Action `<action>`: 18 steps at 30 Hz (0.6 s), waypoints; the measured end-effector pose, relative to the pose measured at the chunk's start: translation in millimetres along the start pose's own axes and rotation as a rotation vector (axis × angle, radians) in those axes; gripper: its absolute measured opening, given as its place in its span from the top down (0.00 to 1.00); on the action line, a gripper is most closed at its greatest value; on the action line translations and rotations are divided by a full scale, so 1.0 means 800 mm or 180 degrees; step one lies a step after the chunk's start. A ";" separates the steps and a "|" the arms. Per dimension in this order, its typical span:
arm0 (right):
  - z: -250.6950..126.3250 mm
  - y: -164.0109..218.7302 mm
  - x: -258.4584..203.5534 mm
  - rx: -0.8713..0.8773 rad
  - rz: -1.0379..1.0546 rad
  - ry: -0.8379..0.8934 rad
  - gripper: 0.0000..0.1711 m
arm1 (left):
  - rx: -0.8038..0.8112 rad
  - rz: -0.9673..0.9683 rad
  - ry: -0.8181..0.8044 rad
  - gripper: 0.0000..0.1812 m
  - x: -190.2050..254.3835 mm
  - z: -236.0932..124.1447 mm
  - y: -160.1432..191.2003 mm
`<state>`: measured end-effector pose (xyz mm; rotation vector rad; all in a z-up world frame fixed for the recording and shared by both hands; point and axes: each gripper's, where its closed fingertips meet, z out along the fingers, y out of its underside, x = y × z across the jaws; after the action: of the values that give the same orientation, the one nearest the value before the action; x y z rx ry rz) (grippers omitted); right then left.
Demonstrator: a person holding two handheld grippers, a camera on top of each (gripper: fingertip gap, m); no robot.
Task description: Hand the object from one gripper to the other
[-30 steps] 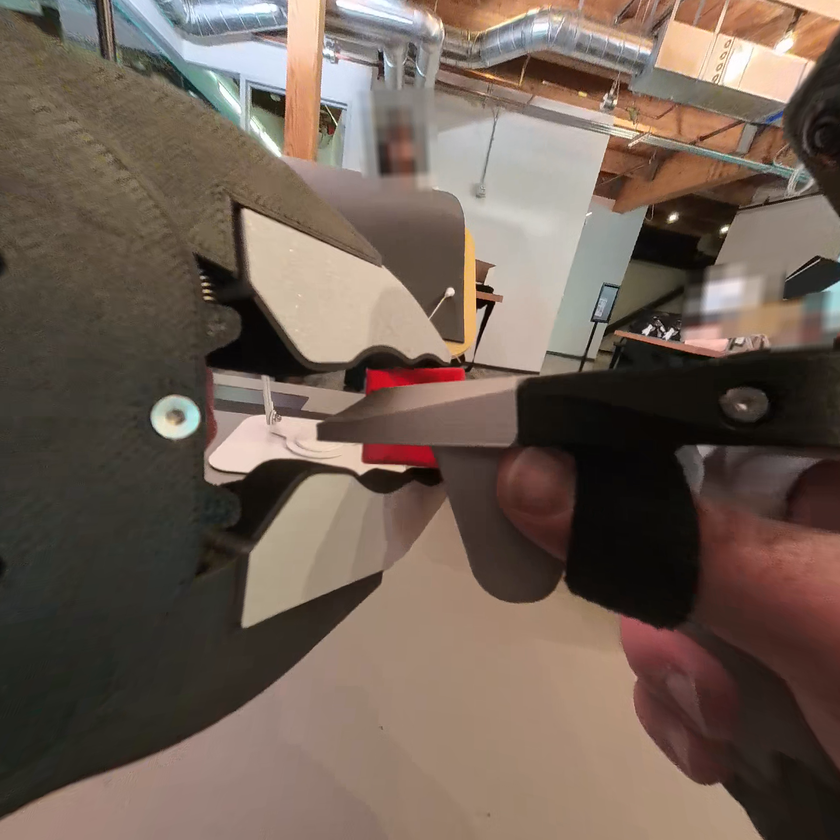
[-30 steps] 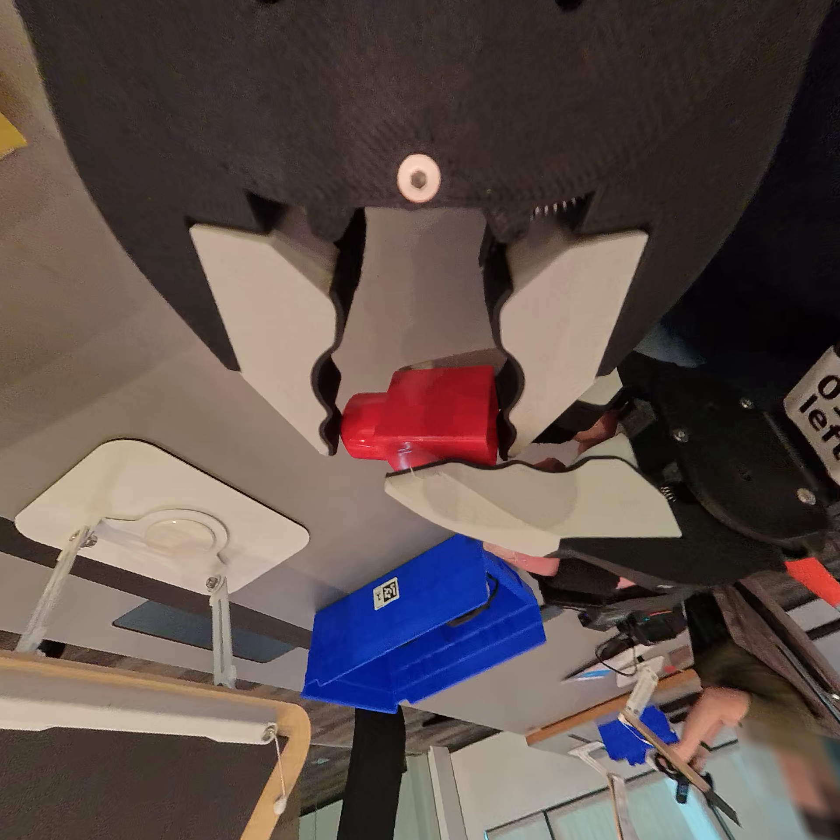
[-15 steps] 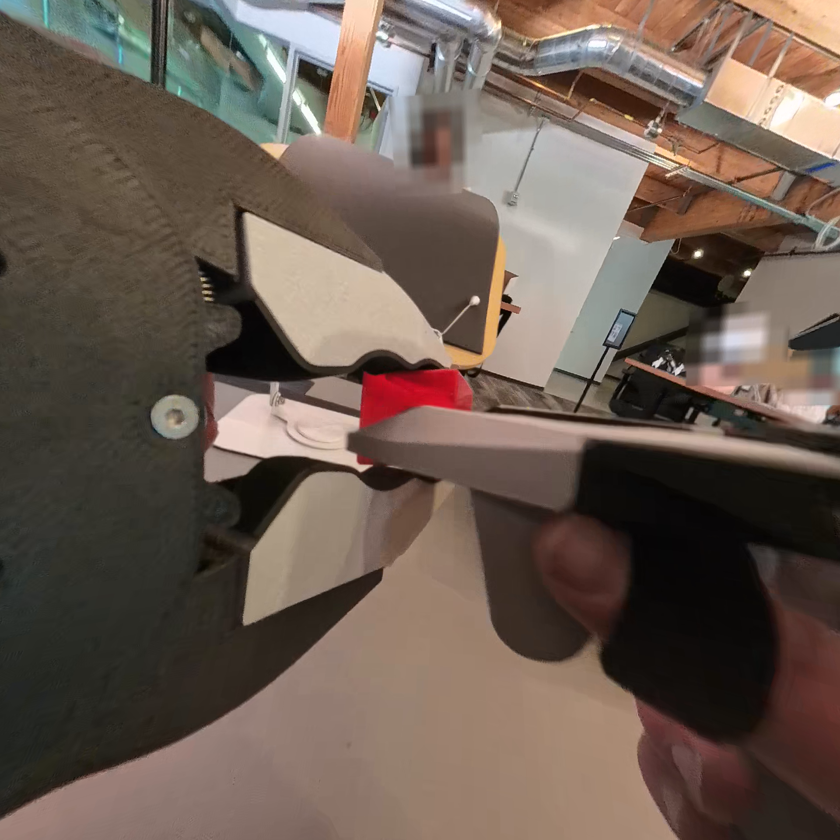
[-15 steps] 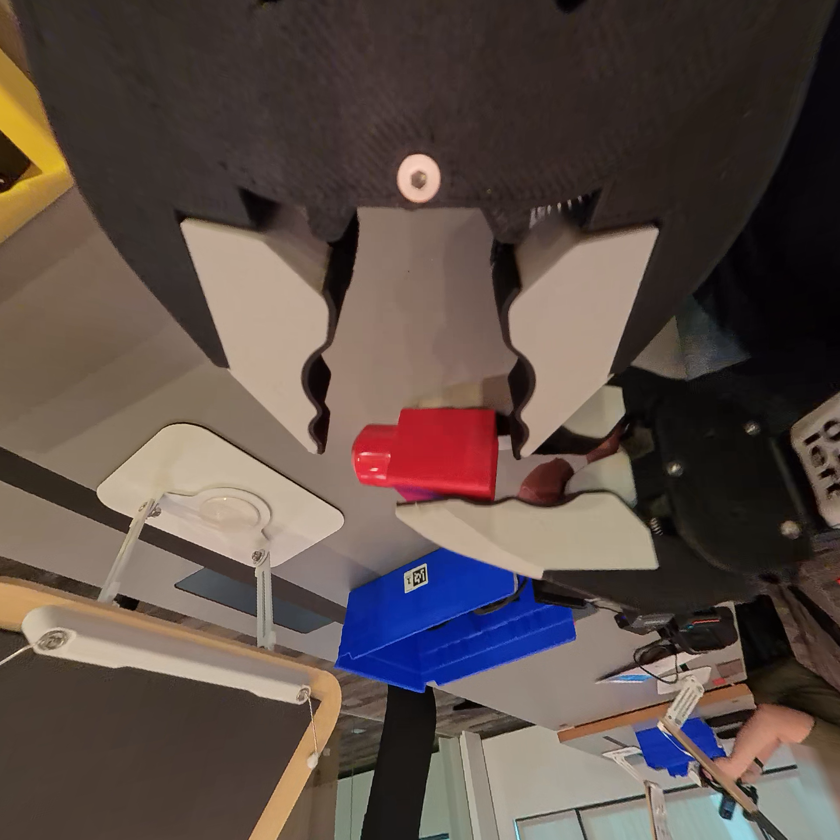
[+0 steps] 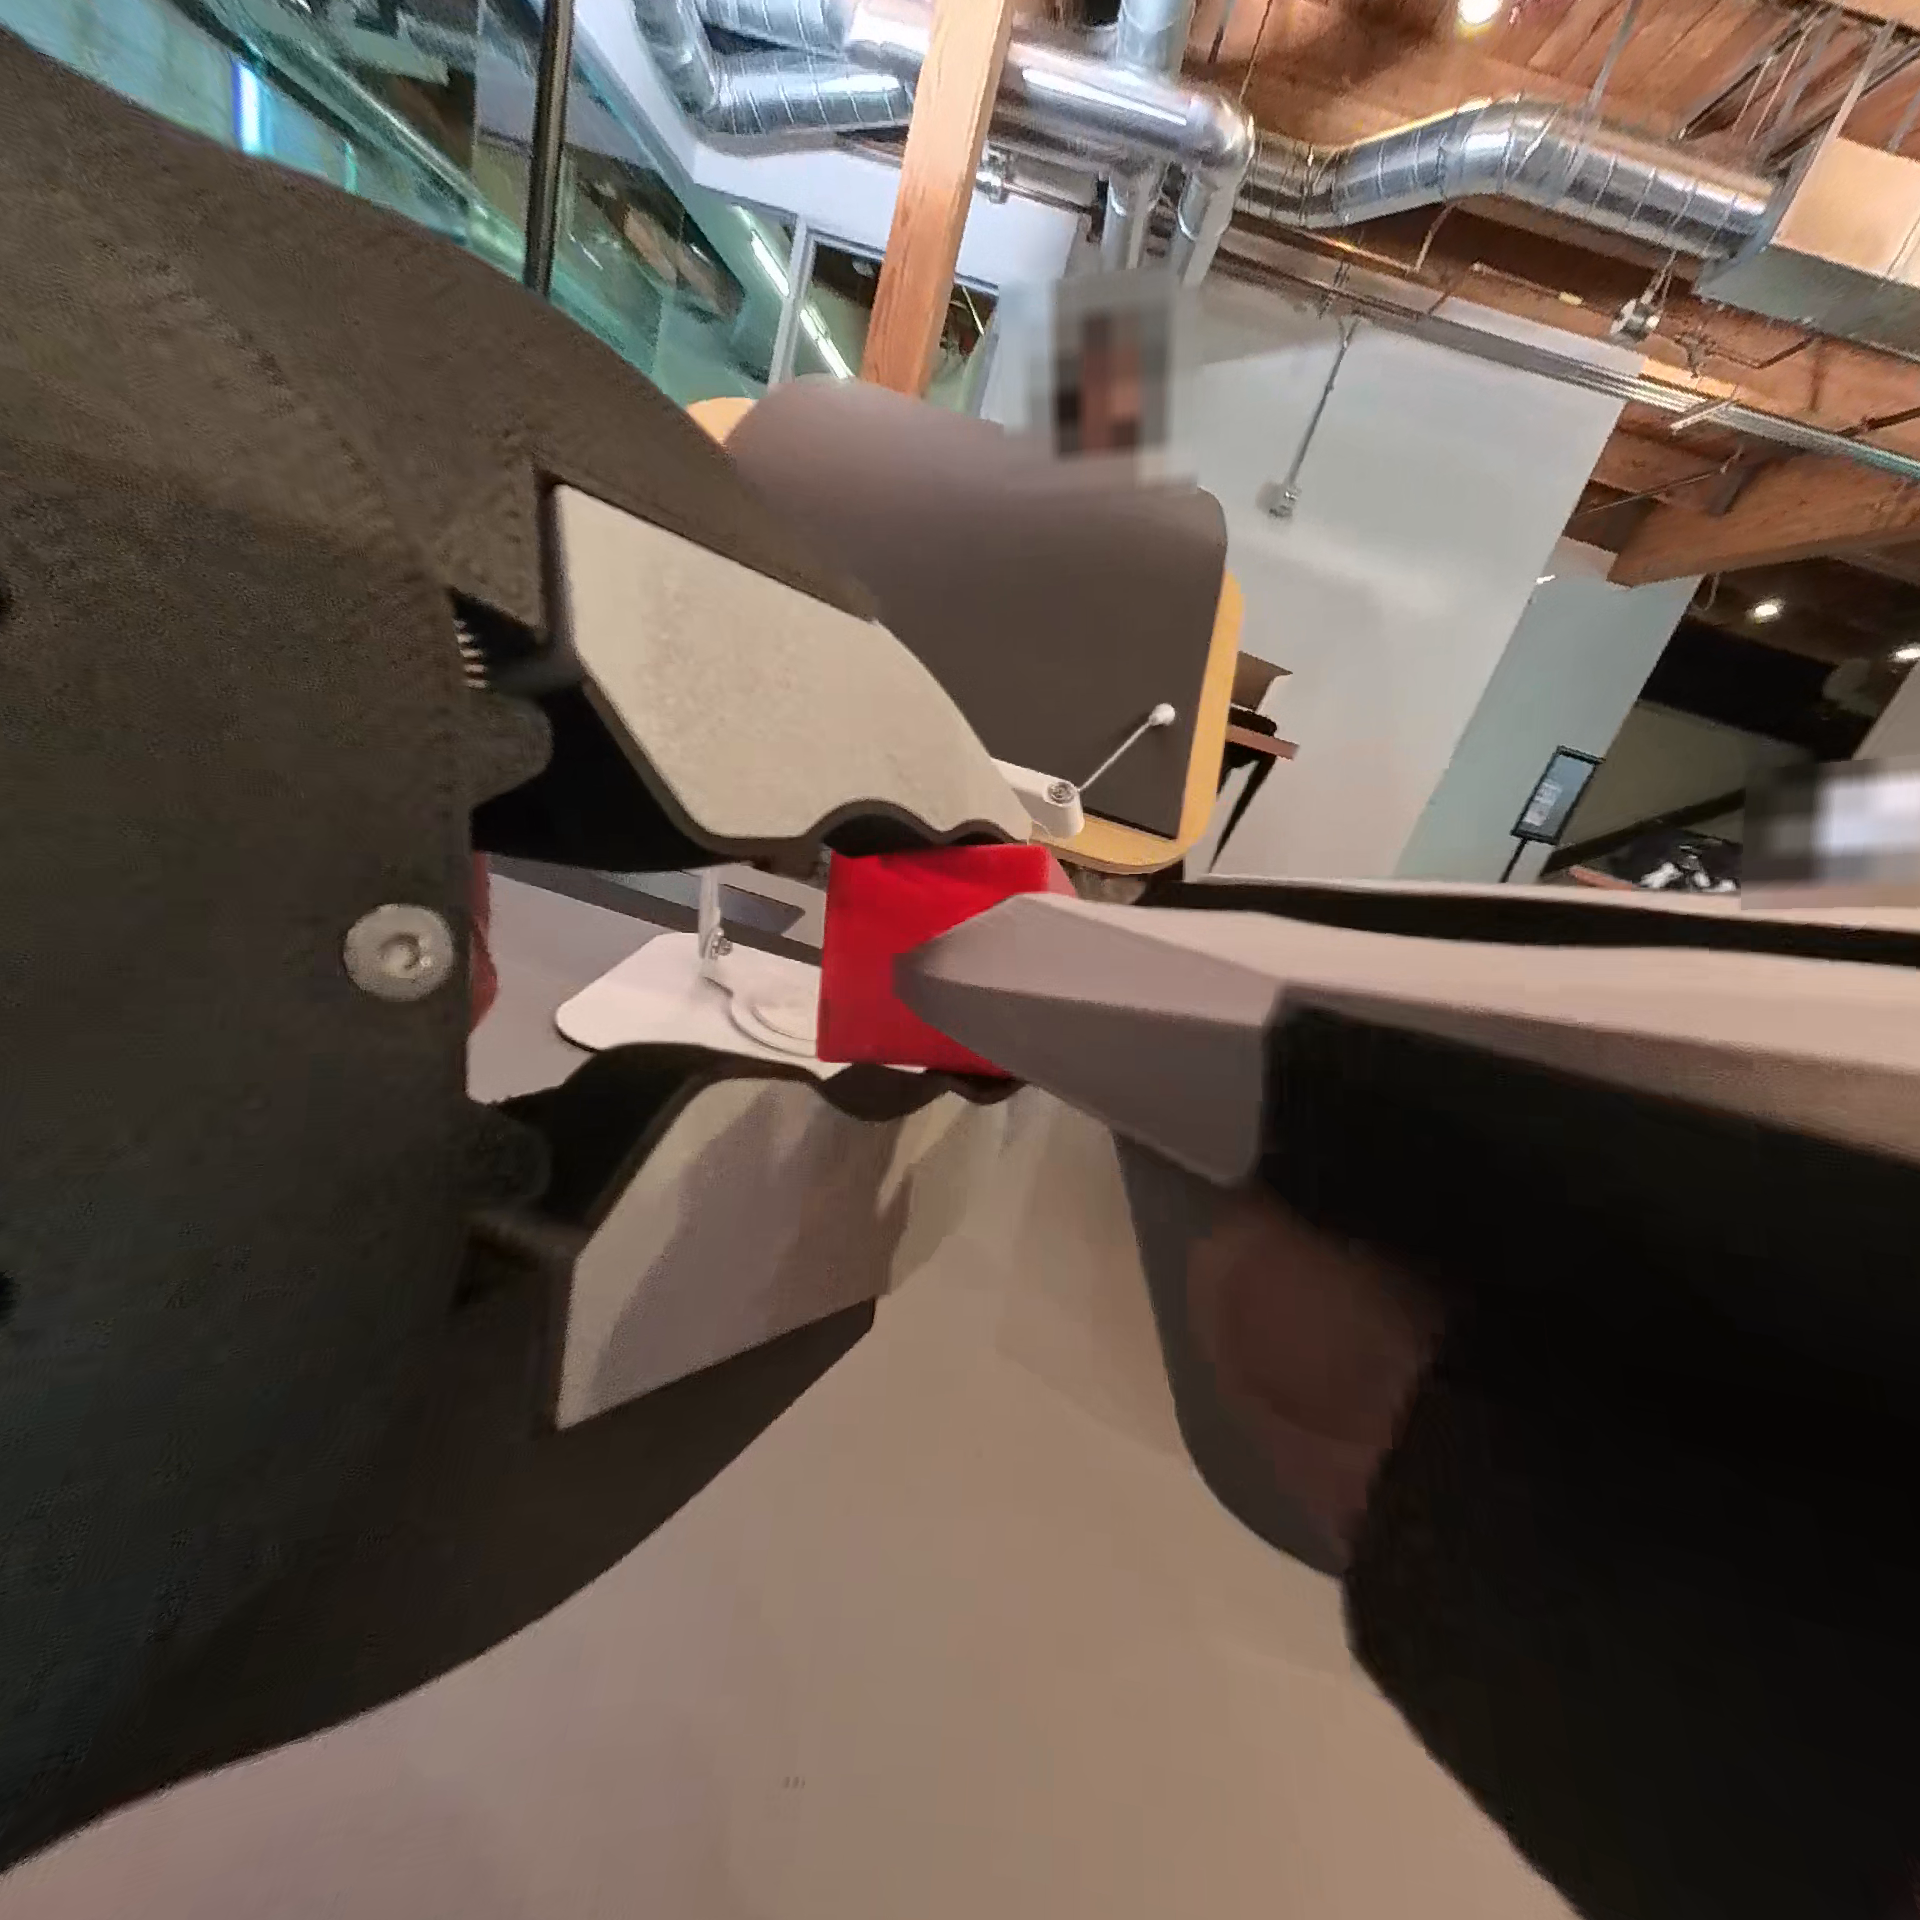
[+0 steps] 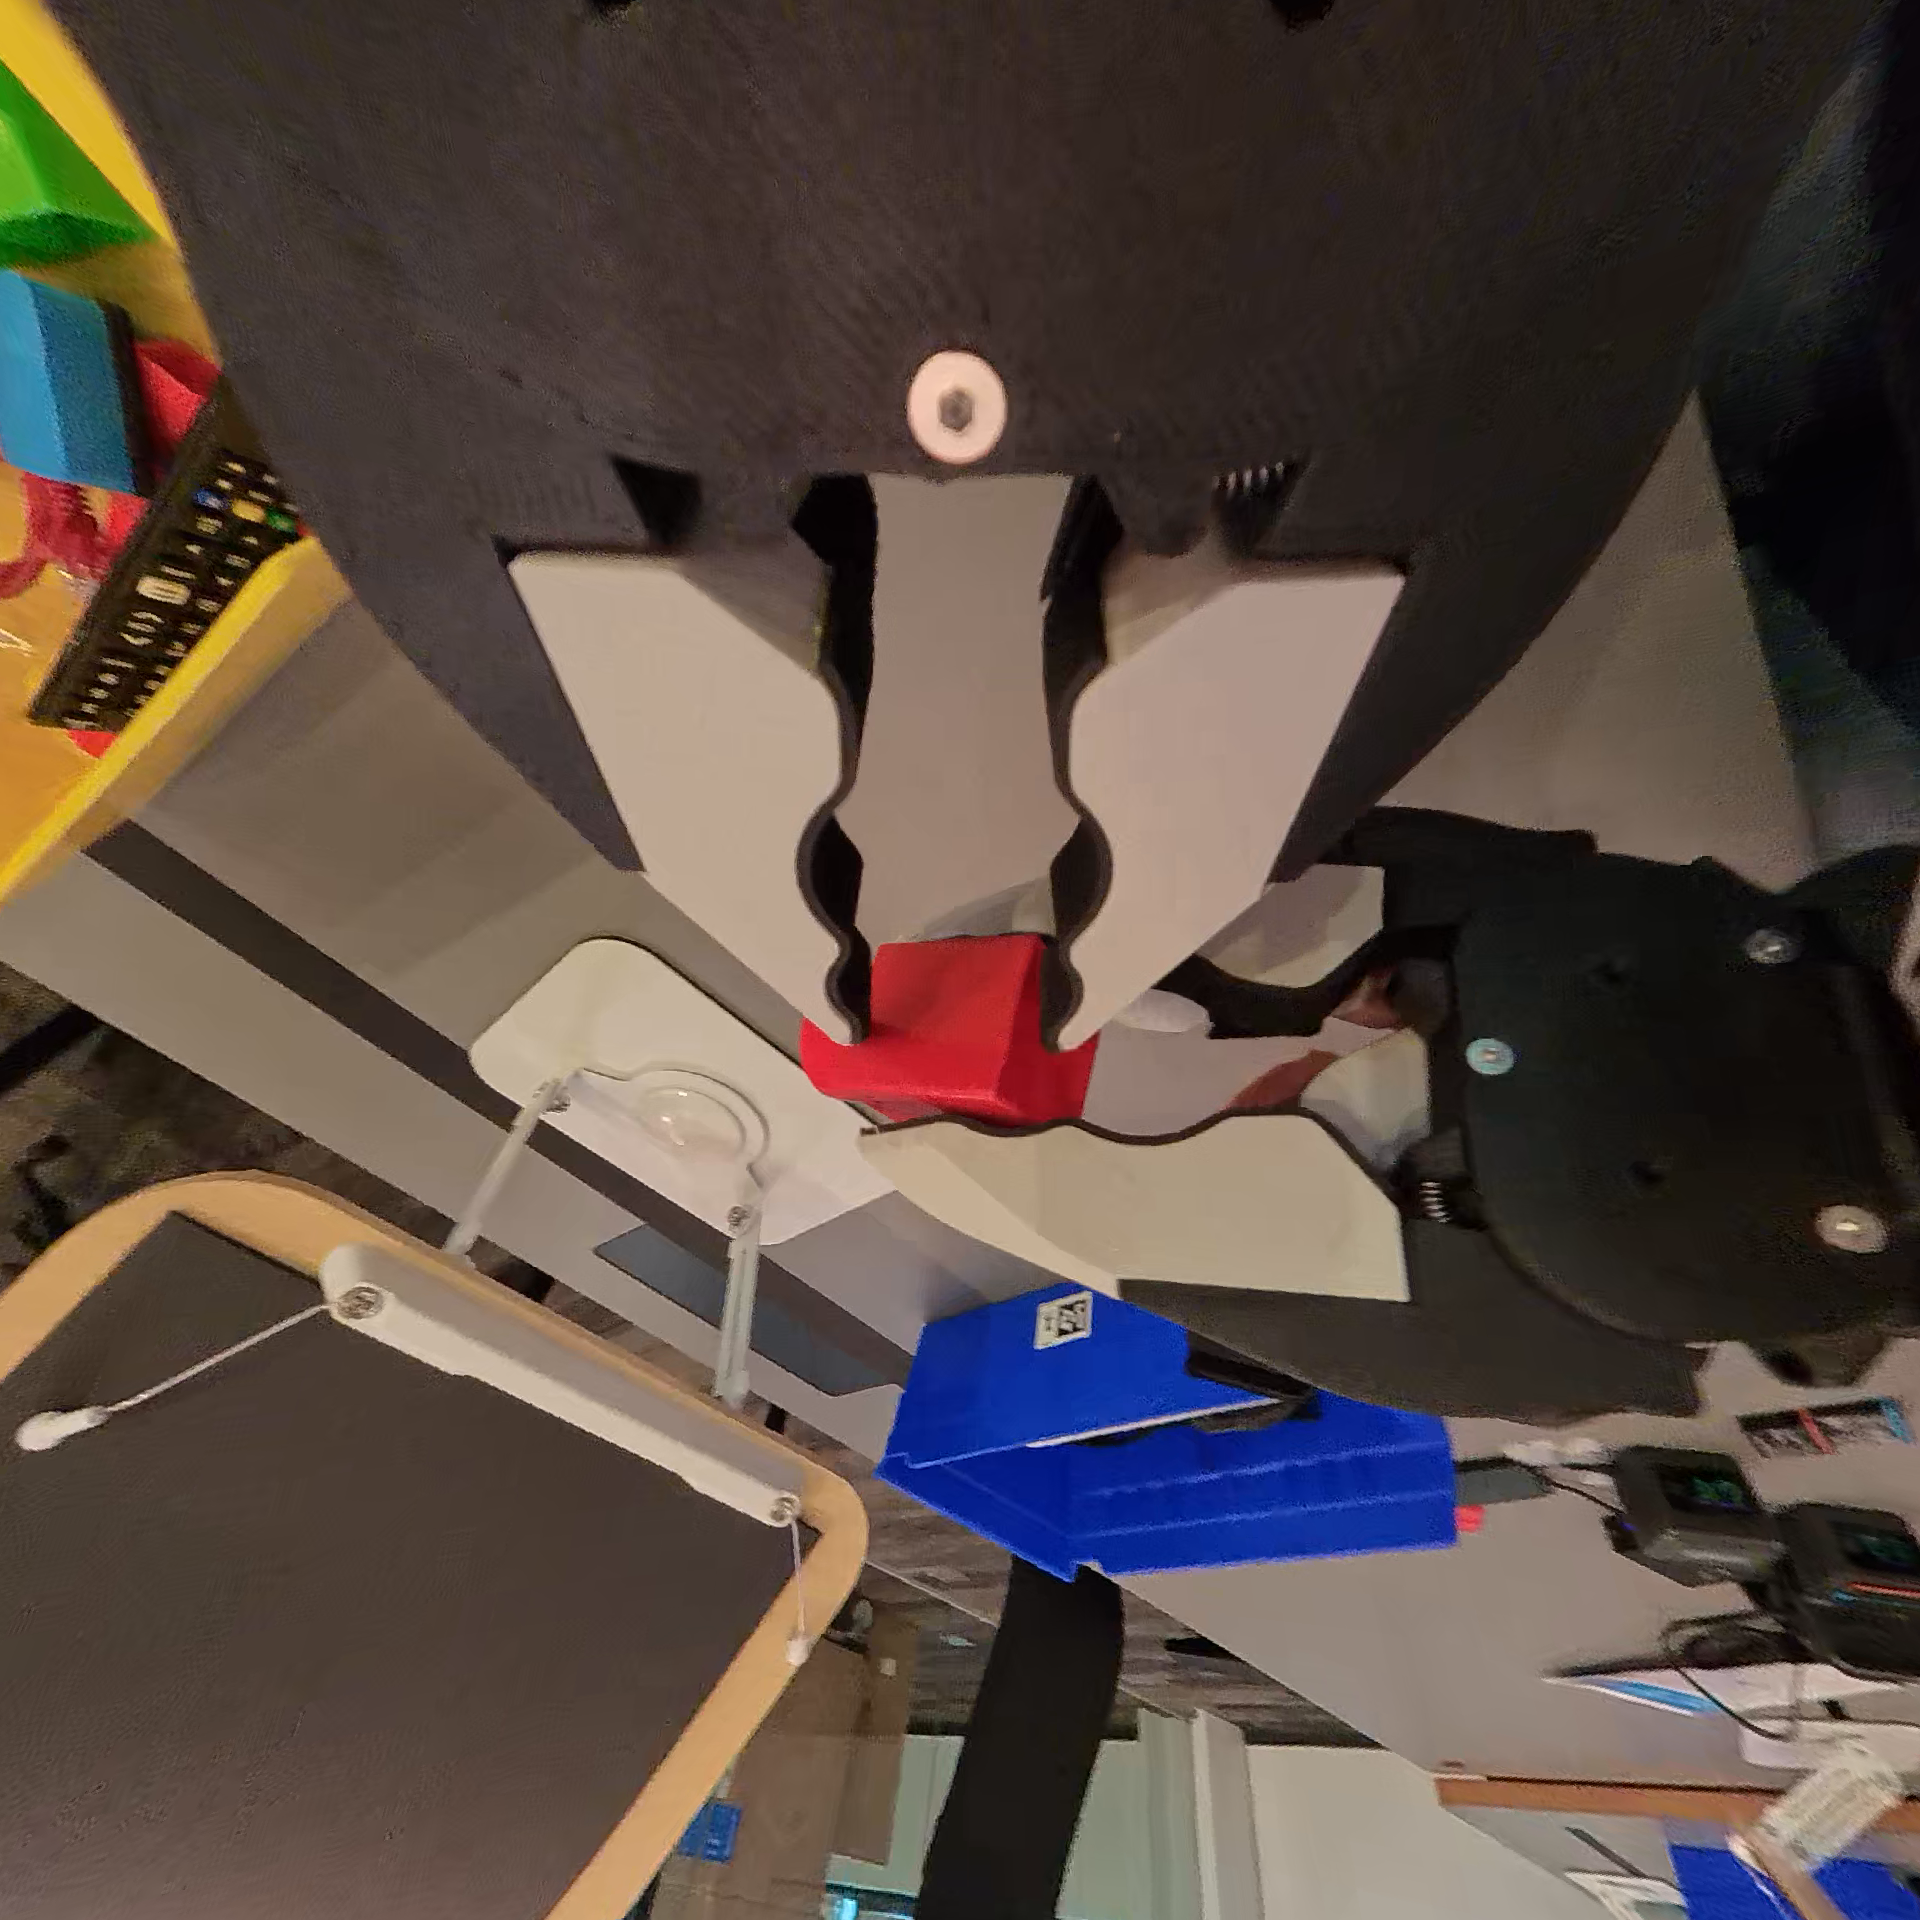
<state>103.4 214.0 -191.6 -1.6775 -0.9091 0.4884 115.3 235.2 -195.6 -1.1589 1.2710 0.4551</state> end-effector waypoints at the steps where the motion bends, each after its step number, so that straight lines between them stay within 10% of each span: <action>1: 0.001 0.002 0.002 -0.0008 0.0004 0.0020 0.84 | -0.0062 0.0016 -0.0027 0.80 0.000 0.001 0.001; 18: -0.003 0.009 0.016 0.0283 0.0249 -0.0294 1.00 | -0.0042 -0.0159 0.0161 0.76 0.012 0.000 -0.021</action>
<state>115.2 221.9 -196.3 -1.6248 -0.8781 0.6550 132.0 225.1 -197.3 -1.2171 1.2815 0.3998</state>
